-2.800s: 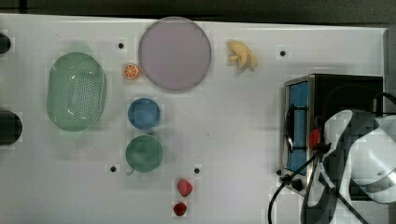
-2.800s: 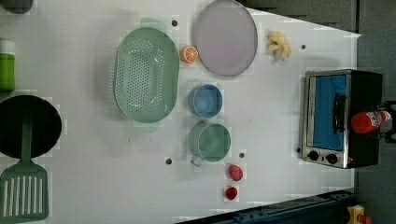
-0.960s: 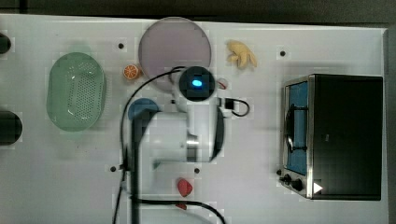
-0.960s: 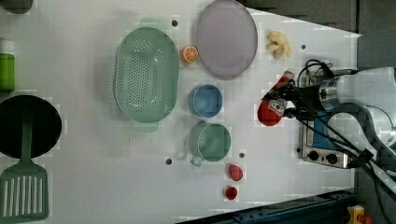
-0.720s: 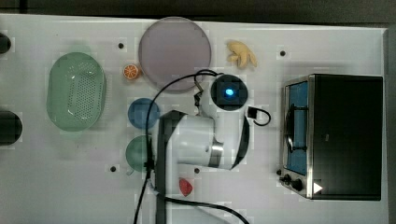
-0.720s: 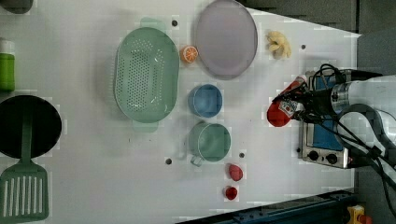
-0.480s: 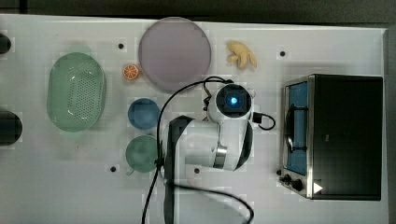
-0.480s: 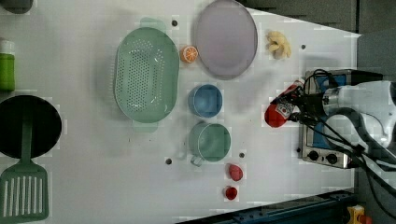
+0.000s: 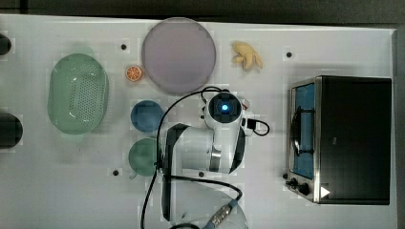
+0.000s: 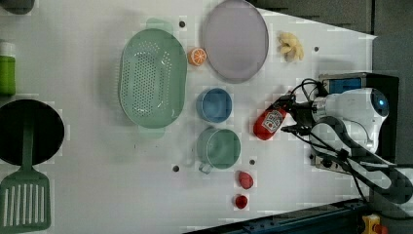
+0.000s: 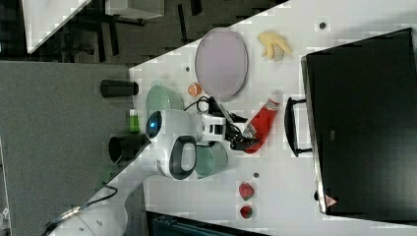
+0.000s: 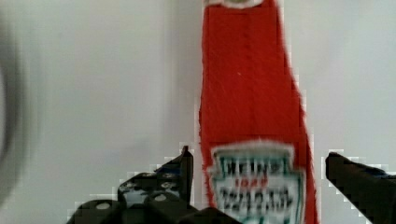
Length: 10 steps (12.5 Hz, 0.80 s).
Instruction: Pick Ketchup from oven and place it on table.
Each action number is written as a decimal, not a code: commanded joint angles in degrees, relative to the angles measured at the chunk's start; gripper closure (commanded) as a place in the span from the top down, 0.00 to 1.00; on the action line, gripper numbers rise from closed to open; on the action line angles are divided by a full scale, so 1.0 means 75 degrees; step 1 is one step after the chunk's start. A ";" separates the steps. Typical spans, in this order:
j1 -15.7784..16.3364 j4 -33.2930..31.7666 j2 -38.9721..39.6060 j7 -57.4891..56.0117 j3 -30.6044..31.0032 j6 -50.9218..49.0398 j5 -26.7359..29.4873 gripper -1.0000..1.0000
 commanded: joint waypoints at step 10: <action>-0.0008 0.4198 -0.3364 0.1157 0.0058 -0.6562 -0.0663 1.00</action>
